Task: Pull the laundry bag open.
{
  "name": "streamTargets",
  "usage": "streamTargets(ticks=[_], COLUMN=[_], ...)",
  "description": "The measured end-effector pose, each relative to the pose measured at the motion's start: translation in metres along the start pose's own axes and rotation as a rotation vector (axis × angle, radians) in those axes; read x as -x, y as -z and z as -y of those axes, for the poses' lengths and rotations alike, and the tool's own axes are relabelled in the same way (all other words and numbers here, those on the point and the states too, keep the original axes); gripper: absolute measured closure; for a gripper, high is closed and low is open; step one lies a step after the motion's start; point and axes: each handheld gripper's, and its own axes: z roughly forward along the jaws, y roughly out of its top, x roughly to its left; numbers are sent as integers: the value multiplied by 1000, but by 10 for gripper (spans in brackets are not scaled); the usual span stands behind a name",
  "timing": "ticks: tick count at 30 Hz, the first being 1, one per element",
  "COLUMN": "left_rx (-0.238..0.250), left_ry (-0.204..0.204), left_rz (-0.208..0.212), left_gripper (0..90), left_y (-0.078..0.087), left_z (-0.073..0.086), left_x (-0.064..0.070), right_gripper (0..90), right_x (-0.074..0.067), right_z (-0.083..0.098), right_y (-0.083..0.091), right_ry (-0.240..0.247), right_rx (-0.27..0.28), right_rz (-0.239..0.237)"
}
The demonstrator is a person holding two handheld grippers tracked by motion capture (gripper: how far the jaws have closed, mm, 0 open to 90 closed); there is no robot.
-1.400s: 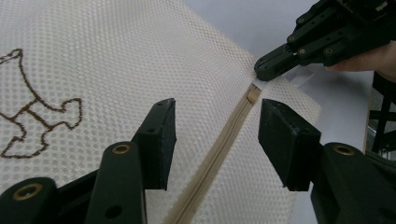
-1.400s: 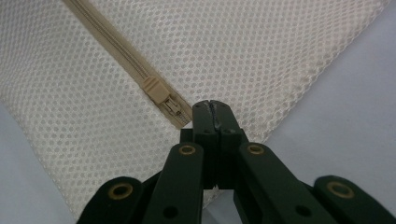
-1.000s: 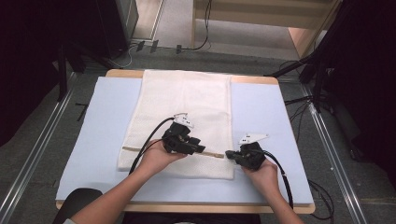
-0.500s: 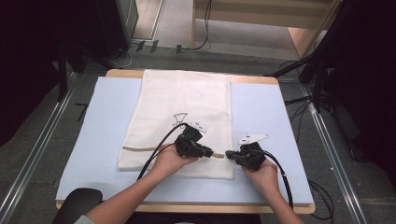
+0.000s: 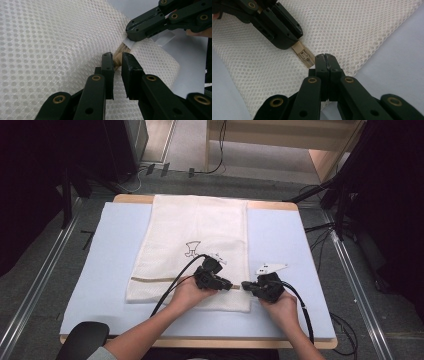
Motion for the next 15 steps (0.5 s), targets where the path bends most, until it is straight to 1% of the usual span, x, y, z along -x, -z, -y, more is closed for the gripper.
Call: streamTargets(ticks=[1, 5, 8, 10, 12, 15], left_rx=[0, 5, 3, 4, 9, 7], left_ry=[-3, 6, -6, -26, -22, -31], left_rz=[0, 9, 10, 3, -3, -4], left_gripper=[802, 793, 801, 816, 834, 859], left_y=[-1, -6, -9, -12, -13, -13], left_z=[-1, -4, -5, -6, -6, -5], left_x=[1, 3, 5, 8, 8, 7], right_gripper=[900, 900, 900, 900, 900, 900], right_x=[0, -1, -1, -1, 0, -1], right_z=[0, 0, 0, 0, 0, 0], right_y=[0, 0, 0, 0, 0, 0], right_ry=[0, -1, -1, -1, 2, 2], right_rx=[1, -1, -1, 0, 1, 2], right_rz=[1, 3, 4, 3, 3, 4])
